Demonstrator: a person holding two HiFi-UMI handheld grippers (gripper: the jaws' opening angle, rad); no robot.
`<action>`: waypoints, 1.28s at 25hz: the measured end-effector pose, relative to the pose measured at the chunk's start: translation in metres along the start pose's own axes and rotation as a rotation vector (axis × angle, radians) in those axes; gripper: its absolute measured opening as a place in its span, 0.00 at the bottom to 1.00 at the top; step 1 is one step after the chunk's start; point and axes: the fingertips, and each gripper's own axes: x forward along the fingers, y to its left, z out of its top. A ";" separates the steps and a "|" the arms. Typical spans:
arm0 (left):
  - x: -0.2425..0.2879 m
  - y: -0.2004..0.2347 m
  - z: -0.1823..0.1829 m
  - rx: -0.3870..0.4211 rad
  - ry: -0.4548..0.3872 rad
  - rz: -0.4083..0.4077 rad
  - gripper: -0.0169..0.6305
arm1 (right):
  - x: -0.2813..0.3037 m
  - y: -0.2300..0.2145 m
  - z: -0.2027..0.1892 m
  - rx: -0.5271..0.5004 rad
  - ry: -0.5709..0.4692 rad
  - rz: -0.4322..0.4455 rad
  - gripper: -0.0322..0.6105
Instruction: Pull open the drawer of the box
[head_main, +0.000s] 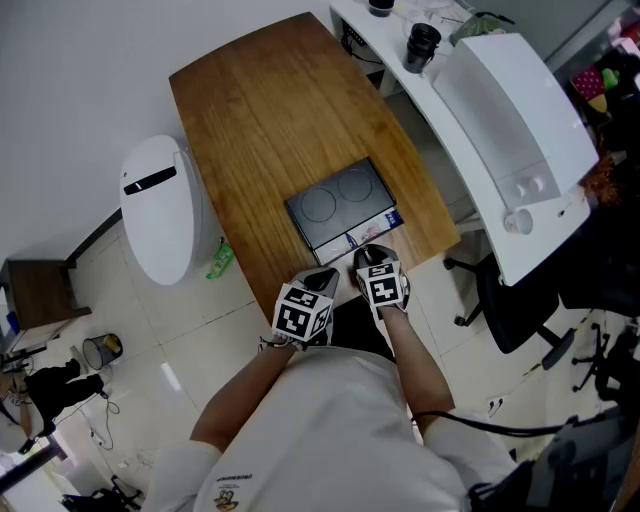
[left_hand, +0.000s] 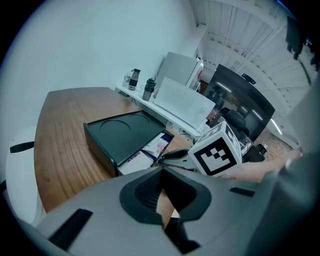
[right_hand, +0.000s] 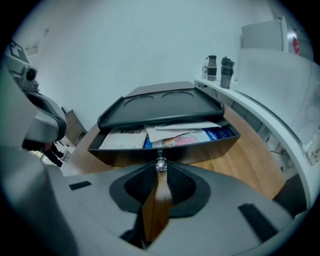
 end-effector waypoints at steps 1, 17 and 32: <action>0.000 0.000 -0.001 0.001 0.001 0.000 0.03 | -0.001 0.000 -0.001 0.000 0.002 0.000 0.14; 0.002 -0.006 -0.003 0.012 0.003 -0.012 0.03 | -0.007 -0.002 -0.014 0.017 0.009 -0.012 0.14; -0.001 -0.010 -0.010 0.022 0.007 -0.018 0.03 | -0.015 -0.001 -0.030 0.049 0.015 -0.025 0.14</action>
